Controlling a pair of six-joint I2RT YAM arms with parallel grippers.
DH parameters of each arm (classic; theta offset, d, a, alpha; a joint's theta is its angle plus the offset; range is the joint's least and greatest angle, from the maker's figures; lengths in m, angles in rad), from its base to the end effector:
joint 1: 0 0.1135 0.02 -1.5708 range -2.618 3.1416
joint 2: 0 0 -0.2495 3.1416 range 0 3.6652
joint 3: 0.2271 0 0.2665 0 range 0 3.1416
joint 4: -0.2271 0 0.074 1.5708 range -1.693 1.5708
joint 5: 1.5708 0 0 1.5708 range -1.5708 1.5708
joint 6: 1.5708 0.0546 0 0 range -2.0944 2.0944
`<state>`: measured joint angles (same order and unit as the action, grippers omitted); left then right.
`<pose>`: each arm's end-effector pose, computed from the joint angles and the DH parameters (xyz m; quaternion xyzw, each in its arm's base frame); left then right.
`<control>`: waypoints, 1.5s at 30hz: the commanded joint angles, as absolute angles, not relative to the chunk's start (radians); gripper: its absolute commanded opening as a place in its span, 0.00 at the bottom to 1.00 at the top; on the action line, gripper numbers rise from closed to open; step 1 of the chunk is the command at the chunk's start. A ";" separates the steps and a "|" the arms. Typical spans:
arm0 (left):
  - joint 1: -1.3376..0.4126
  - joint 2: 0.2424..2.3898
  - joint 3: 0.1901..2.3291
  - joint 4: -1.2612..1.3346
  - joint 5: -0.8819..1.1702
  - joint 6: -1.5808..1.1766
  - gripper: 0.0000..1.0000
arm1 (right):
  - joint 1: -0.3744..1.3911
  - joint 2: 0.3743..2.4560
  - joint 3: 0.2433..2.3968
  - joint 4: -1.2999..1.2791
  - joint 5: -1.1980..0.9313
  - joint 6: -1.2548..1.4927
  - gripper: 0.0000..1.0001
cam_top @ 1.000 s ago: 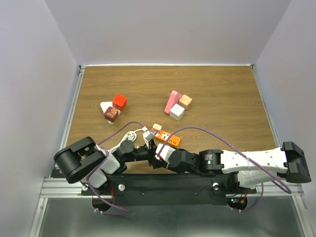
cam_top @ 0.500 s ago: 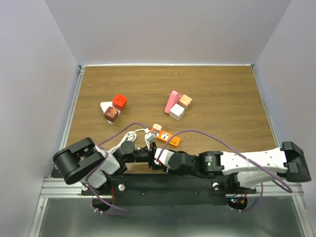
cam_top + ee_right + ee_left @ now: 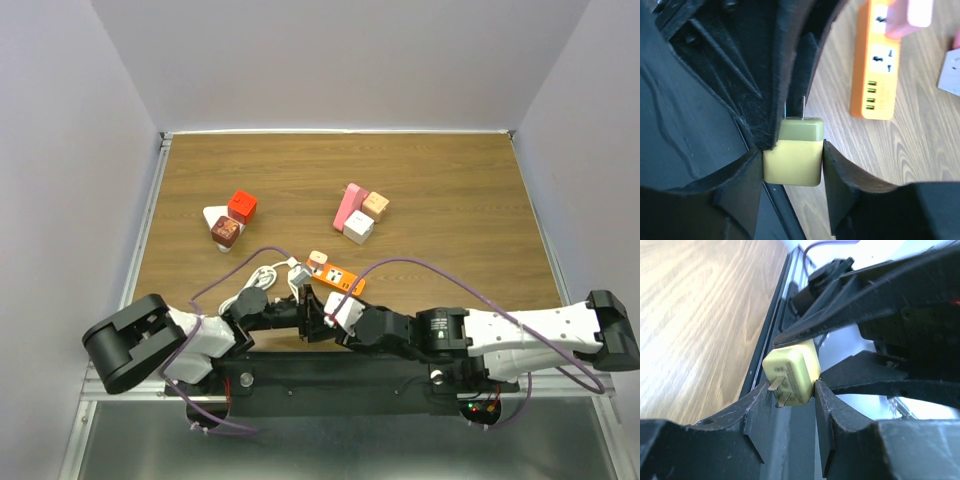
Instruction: Insert the plug
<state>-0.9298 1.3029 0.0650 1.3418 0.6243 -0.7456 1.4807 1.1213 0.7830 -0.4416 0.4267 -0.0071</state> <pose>0.1019 -0.1899 0.1406 0.2858 0.6134 -0.6629 0.3203 0.0463 0.2613 0.2217 -0.5507 0.7189 0.1083 0.4101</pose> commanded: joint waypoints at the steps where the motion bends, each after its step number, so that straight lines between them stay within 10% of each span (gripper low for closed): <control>1: -0.950 1.214 -0.017 1.950 0.727 -0.661 0.00 | 1.466 1.043 0.784 -0.253 0.629 0.100 0.56; 7: -0.864 0.976 0.029 1.587 0.654 -0.520 0.00 | 1.466 0.913 0.770 -0.244 0.641 0.179 0.95; 28: -0.750 0.623 -0.026 1.348 0.497 -0.445 0.00 | 1.466 0.707 0.467 0.441 0.378 0.048 0.96; 45: -0.749 0.454 -0.069 1.347 0.589 -0.482 0.00 | 1.463 0.808 0.520 0.660 0.235 -0.144 0.72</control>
